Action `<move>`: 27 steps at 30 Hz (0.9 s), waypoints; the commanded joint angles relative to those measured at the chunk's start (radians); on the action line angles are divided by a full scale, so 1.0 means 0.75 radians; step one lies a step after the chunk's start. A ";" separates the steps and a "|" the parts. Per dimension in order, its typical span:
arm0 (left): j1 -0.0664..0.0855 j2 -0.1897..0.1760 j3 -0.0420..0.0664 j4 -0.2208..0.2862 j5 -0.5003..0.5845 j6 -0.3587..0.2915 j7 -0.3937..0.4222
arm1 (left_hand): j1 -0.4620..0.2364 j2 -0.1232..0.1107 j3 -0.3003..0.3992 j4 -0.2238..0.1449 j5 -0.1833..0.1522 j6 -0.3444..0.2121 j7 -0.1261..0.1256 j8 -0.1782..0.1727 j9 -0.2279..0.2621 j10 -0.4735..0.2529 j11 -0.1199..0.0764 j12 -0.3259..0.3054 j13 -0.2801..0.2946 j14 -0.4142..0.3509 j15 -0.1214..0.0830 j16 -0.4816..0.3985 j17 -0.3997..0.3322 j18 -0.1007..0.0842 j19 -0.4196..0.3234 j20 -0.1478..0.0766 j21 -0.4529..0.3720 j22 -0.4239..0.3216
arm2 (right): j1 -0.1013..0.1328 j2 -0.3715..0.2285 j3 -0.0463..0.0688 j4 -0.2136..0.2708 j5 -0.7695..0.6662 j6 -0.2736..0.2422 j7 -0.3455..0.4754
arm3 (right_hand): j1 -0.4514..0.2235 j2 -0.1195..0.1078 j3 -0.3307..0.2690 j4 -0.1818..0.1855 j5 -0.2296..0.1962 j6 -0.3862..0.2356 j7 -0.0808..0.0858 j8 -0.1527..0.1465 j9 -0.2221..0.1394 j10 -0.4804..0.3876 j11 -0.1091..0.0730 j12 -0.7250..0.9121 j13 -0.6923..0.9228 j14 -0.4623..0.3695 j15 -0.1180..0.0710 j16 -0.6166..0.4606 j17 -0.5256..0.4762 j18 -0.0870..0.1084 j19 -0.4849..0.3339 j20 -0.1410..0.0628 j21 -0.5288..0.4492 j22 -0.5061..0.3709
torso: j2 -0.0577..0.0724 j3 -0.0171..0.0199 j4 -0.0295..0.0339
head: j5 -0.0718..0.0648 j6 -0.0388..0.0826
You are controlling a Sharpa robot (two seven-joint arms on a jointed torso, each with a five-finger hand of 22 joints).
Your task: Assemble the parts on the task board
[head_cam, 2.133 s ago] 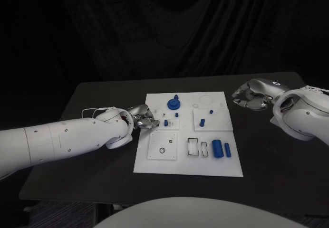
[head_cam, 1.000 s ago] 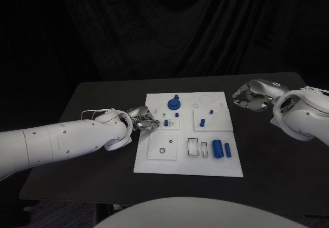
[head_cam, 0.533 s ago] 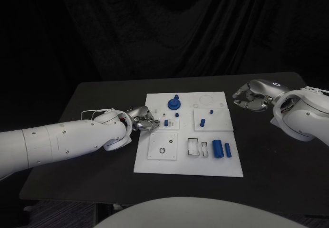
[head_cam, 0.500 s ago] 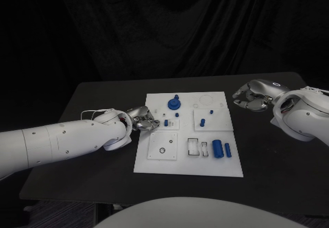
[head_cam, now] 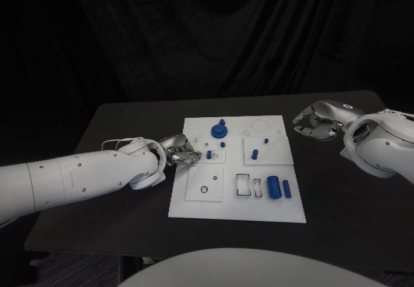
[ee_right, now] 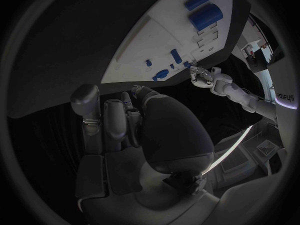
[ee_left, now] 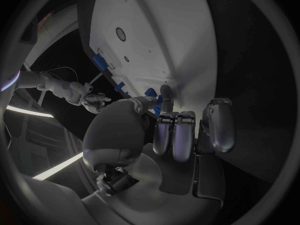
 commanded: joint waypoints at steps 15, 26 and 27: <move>-0.003 -0.004 0.001 0.014 0.044 0.055 -0.014 | 0.011 -0.008 -0.006 -0.007 0.006 -0.002 -0.006 0.006 0.002 0.136 -0.005 -0.001 0.350 0.138 -0.002 0.003 0.351 0.011 -0.012 -0.001 -0.008 0.242 | -0.004 -0.004 0.001 0.002 -0.003 0.012 -0.027 | -0.002 -0.007 0.009 -0.001 0.008 -0.005 0.001 -0.008 -0.002 -0.005 0.000 -0.006 0.143 0.020 0.004 -0.007 -0.001 0.008 -0.008 -0.004 -0.008 0.056 | 0.001 0.0008 0.0013 | -0.004 0.000; -0.003 -0.005 0.001 0.013 0.044 0.070 -0.048 | 0.013 -0.013 -0.011 -0.010 0.003 -0.005 -0.005 0.004 0.002 0.135 -0.005 -0.002 0.350 0.138 -0.002 0.003 0.351 0.012 -0.014 -0.001 -0.011 0.241 | -0.004 -0.004 0.001 0.002 -0.003 0.012 -0.026 | -0.004 -0.006 0.011 -0.001 0.007 -0.006 0.000 -0.009 -0.003 -0.008 -0.002 -0.009 0.139 0.019 0.002 -0.009 -0.002 0.008 -0.009 -0.005 -0.011 0.056 | 0.000 0.0000 -0.0005 | -0.001 0.000; -0.003 -0.004 0.001 0.013 0.044 0.069 -0.048 | 0.013 -0.013 -0.012 -0.010 0.002 -0.005 -0.005 0.003 0.002 0.134 -0.004 -0.003 0.349 0.138 -0.002 0.003 0.351 0.012 -0.015 -0.001 -0.012 0.241 | -0.005 -0.004 0.001 0.002 -0.003 0.012 -0.026 | -0.004 -0.006 0.011 -0.001 0.007 -0.006 0.000 -0.009 -0.003 -0.008 -0.002 -0.009 0.139 0.019 0.002 -0.009 -0.002 0.008 -0.009 -0.005 -0.011 0.056 | 0.000 -0.0003 -0.0009 | 0.000 0.000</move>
